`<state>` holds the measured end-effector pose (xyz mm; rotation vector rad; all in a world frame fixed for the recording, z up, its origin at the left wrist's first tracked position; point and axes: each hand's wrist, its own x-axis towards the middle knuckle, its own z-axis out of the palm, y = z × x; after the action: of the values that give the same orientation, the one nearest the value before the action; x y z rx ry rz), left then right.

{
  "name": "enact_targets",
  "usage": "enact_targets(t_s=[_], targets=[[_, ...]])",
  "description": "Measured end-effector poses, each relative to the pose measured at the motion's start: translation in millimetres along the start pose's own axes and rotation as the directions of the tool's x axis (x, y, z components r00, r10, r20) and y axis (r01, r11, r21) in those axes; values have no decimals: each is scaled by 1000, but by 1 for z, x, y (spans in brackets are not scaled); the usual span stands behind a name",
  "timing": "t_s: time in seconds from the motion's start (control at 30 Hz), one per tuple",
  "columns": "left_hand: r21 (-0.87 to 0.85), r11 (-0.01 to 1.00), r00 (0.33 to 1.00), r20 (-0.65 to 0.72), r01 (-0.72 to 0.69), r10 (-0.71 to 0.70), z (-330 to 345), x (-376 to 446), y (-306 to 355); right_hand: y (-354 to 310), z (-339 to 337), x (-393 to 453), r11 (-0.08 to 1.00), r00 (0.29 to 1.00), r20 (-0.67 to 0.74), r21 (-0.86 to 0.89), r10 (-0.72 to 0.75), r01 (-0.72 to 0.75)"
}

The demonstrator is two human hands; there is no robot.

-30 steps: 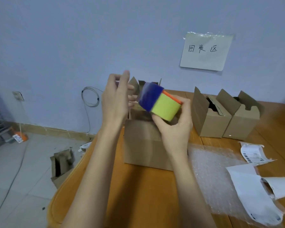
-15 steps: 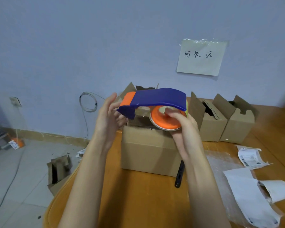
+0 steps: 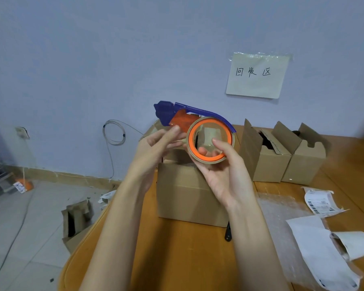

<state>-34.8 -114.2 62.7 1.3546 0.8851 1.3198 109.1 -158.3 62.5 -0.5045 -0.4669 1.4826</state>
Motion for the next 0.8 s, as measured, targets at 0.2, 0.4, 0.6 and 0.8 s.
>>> enact_targets(t_s=[0.2, 0.4, 0.6, 0.8], targets=[[-131, 991, 999, -45, 11, -17, 6, 2, -3, 1, -6, -5, 998, 991, 125, 37, 41, -46], [-185, 982, 999, -31, -48, 43, 5, -1, 3, -4, -6, -8, 999, 997, 63, -36, 37, -35], [-212, 977, 998, 67, 9, 6, -1, -1, 7, -16, -3, -12, 975, 986, 107, -171, -124, 141], [-570, 725, 868, 490, 387, -79, -19, -6, -1, -26, -7, -12, 967, 972, -1, -98, -235, 233]])
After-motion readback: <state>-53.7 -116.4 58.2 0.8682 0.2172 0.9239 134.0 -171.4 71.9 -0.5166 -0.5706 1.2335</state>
